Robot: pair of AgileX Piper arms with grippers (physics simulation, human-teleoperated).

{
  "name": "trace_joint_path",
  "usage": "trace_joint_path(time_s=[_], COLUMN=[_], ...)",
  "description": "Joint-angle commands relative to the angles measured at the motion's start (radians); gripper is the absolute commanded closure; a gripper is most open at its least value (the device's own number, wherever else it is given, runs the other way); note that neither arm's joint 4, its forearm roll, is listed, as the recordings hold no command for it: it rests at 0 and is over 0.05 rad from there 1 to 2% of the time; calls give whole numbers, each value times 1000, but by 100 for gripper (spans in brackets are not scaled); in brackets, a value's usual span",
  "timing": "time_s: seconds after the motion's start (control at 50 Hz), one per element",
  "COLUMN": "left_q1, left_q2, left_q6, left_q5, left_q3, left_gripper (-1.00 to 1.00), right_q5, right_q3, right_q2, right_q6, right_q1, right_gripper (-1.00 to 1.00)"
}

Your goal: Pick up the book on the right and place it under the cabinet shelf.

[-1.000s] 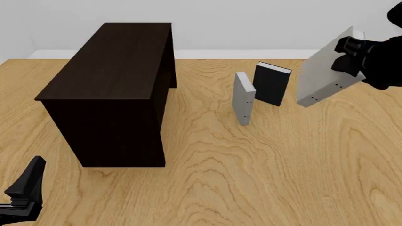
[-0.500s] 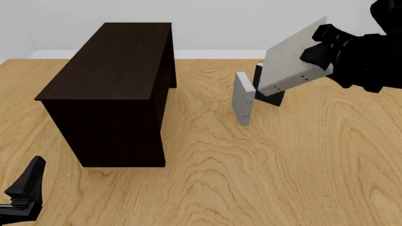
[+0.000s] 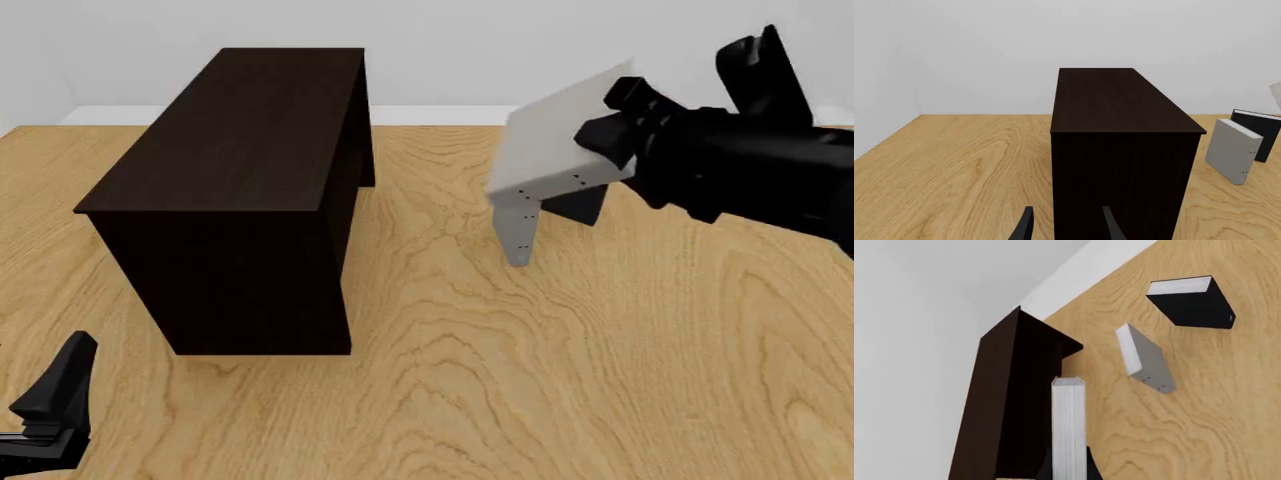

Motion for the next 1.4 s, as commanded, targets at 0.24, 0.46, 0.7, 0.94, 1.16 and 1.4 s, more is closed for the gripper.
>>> trace_joint_path(time_s=[0.24, 0.46, 0.7, 0.94, 1.16, 1.4], left_q1=[0, 0, 0, 0, 0, 0], left_q2=[0, 0, 0, 0, 0, 0], left_q6=[0, 0, 0, 0, 0, 0], left_q5=[0, 0, 0, 0, 0, 0], left_q3=[0, 0, 0, 0, 0, 0], left_gripper=[-100, -100, -100, -100, -100, -100], right_q5=[-277, -346, -436, -561, -634, -709], right_q3=[139, 178, 228, 256, 289, 310], right_q2=[71, 105, 135, 209, 259, 321], right_q6=[155, 178, 191, 218, 237, 253], right_q1=[87, 136, 140, 87, 90, 105], right_gripper=[100, 100, 100, 100, 100, 100])
